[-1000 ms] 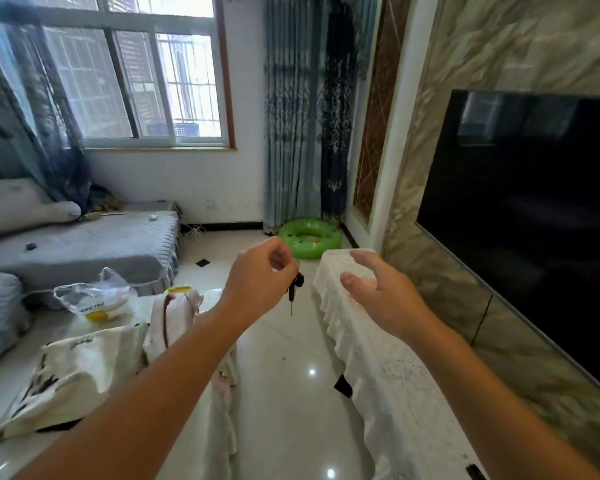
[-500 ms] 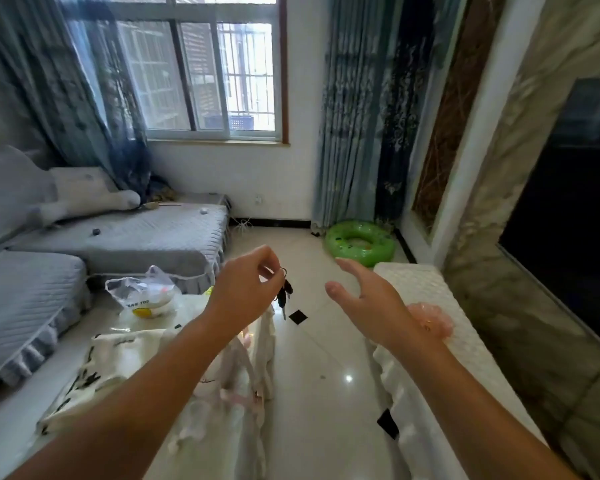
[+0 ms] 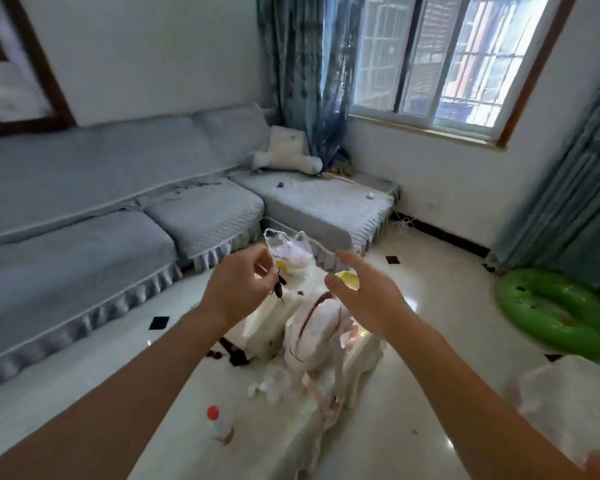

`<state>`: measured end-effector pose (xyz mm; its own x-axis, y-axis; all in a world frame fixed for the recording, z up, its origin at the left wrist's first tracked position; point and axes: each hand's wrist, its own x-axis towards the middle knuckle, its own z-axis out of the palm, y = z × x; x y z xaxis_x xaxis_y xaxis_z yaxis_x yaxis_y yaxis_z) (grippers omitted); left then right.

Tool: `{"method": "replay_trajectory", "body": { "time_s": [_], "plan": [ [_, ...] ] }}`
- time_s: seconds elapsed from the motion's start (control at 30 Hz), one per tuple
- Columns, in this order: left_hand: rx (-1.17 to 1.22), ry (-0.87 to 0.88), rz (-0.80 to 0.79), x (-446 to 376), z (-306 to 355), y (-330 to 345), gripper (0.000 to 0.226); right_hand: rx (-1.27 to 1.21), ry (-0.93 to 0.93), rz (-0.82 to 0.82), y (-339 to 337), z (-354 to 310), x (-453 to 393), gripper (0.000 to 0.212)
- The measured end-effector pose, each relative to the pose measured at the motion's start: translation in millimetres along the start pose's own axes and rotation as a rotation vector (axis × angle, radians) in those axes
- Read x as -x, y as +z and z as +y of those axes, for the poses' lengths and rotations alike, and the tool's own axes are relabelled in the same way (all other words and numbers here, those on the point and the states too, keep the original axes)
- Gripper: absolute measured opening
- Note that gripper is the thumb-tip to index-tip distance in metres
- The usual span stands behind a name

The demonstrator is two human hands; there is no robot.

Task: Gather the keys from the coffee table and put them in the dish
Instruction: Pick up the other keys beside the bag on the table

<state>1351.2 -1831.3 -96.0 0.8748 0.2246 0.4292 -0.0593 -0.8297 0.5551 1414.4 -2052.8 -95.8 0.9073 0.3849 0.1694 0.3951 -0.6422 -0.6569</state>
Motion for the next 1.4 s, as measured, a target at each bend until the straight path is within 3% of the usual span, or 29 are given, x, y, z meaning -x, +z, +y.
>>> {"method": "replay_trajectory", "body": {
  "time_s": [0.2, 0.37, 0.8, 1.07, 1.4],
  "plan": [
    [-0.118, -0.239, 0.103, 29.2, -73.2, -53.7, 0.006, -0.044, -0.192, -0.184, 72.7, -46.6, -31.3, 0.06],
    [-0.137, -0.311, 0.128, 47.9, -118.1, -84.4, 0.007, -0.038, -0.277, -0.307, 126.3, -88.9, -50.6, 0.059],
    [-0.151, -0.574, 0.143, 81.6, -209.4, -91.8, 0.012, 0.018, -0.278, -0.569, 249.5, -111.0, -93.9, 0.057],
    [-0.224, -0.787, 0.111, 86.4, -267.8, -41.2, 0.011, -0.009, -0.263, -0.687, 342.1, -77.4, -144.9, 0.055],
    [-0.147, -1.041, 0.175, 90.7, -379.2, 109.9, 0.009, 0.031, -0.16, -0.825, 495.3, 40.1, -195.2, 0.053]
  ]
}}
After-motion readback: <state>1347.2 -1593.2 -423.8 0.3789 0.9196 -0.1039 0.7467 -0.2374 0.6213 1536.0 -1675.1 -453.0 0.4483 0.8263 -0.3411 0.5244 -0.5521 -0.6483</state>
